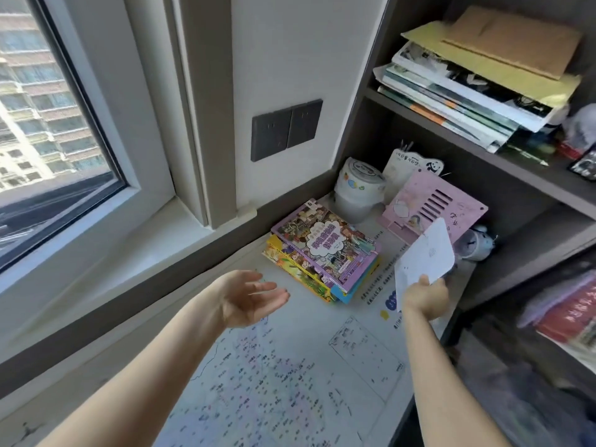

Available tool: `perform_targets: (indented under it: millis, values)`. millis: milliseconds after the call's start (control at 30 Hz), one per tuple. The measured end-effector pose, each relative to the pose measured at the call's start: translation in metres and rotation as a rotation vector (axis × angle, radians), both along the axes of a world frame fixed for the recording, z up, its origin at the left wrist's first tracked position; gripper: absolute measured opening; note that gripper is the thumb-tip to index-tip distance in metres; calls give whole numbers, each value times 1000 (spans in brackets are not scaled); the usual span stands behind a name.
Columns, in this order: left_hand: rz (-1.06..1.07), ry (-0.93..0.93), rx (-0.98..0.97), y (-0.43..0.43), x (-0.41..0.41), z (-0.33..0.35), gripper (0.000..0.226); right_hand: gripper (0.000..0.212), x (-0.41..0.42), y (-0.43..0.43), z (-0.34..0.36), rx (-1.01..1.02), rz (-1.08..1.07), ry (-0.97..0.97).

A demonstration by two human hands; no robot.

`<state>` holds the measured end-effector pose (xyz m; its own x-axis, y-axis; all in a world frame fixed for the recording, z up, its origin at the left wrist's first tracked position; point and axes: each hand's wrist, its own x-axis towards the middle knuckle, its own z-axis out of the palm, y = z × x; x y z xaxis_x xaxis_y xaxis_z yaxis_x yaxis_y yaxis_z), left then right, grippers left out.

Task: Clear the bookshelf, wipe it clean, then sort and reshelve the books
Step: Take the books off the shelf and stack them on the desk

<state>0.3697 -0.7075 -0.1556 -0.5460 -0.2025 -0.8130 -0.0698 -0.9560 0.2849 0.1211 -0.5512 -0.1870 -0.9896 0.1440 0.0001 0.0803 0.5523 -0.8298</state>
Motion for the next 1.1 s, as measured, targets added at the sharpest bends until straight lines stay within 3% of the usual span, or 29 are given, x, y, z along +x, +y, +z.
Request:
perform_targets:
  millis: [133, 400, 533, 633, 767, 867, 1100]
  values:
    - [-30, -1, -9, 1, -2, -1, 28, 28, -14, 10, -27, -89, -34, -131]
    - [-58, -14, -27, 11, -1, 5, 27, 35, -29, 28, -44, 15, -92, -363]
    - [-99, -23, -114, 27, 2, 26, 27, 37, 8, 27, -38, 34, -59, -416]
    - [-238, -92, -347, 49, 11, 49, 26, 25, 57, 27, -24, 33, 225, -427]
    - [-511, -212, -870, 89, 31, 83, 22, 17, 133, 49, 25, -33, 854, -586]
    - [-681, -202, -1091, 124, 45, 116, 19, 14, 172, 93, 73, -29, 1235, -584]
    - [-938, 54, -1316, 224, 53, 186, 22, 13, 182, 225, 164, 15, 1476, -416]
